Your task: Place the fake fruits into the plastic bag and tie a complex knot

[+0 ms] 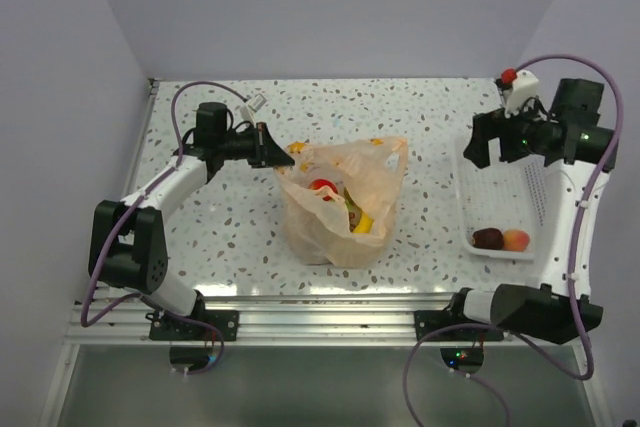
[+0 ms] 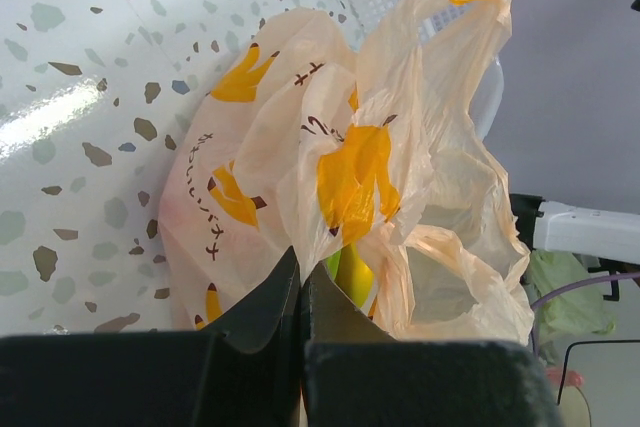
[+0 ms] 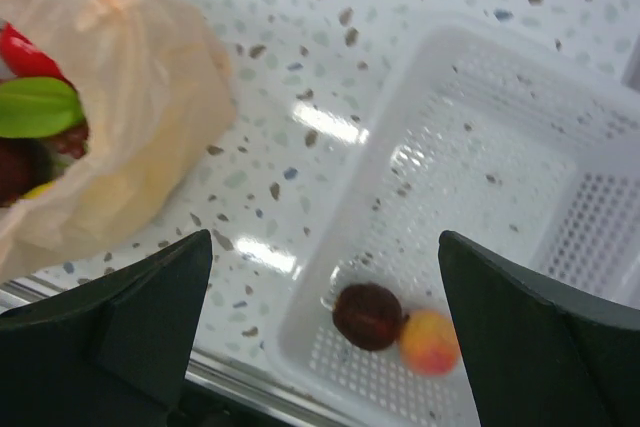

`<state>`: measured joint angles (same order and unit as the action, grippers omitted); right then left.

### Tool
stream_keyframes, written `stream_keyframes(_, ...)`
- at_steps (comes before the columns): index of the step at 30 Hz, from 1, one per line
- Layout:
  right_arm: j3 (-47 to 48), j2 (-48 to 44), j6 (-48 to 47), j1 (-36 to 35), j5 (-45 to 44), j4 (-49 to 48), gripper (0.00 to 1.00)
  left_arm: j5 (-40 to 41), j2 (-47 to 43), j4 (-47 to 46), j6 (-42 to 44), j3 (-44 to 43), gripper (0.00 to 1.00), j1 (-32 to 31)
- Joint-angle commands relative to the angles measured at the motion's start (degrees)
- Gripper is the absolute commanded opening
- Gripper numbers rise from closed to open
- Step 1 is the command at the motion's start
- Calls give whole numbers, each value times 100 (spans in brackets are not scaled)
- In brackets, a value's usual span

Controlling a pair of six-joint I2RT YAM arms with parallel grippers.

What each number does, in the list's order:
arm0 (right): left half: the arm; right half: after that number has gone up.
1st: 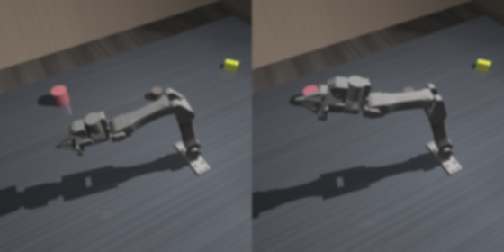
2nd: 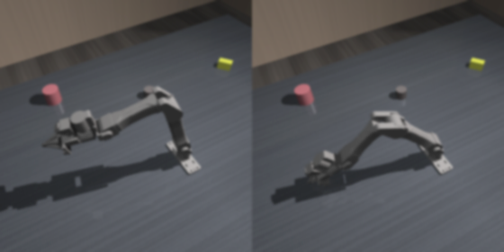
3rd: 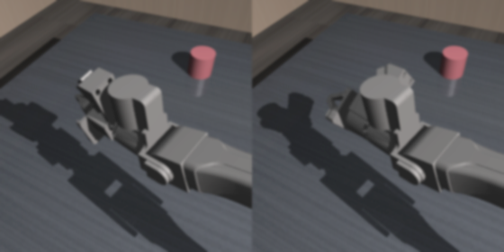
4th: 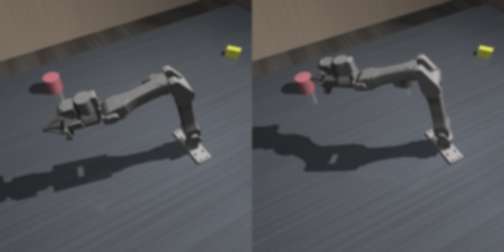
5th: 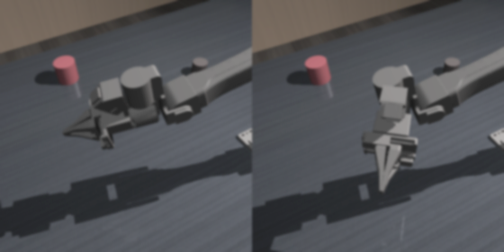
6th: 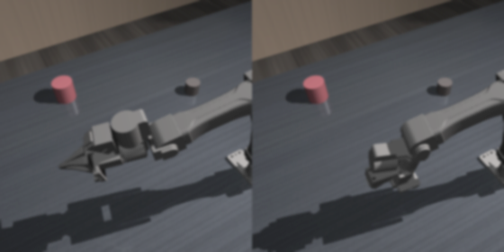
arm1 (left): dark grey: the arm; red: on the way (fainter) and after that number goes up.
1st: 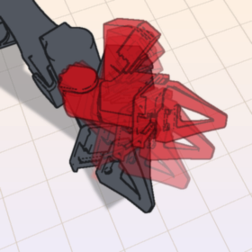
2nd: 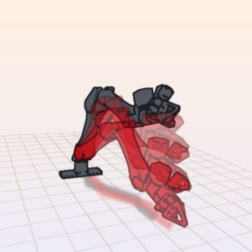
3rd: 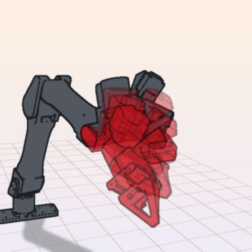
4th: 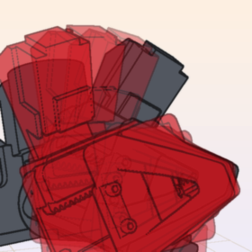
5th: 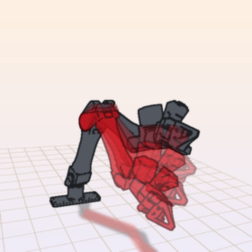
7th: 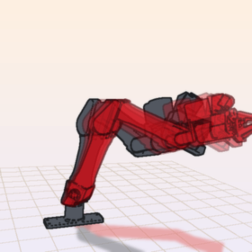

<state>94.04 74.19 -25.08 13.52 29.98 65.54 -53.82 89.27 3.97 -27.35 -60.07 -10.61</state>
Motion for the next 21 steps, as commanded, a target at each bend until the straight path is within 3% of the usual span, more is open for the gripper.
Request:
stream_keyframes(1, 27, 42, -1427, 1017, -164, 1628, 98, -119, -156, -98, 134, -119, 0, 42)
stream_keyframes(8, -825, 886, -2044, 2399, -1853, 1445, 93, -155, -121, -1, 187, -180, 0, 42)
stream_keyframes(13, -1721, 1009, -2255, 2629, -2557, 742, 93, -155, -95, -10, 169, -163, 0, 42)
stream_keyframes(21, -2767, 1387, -2229, 2621, -2988, -295, 93, -155, -130, -89, 142, -92, 0, 42)
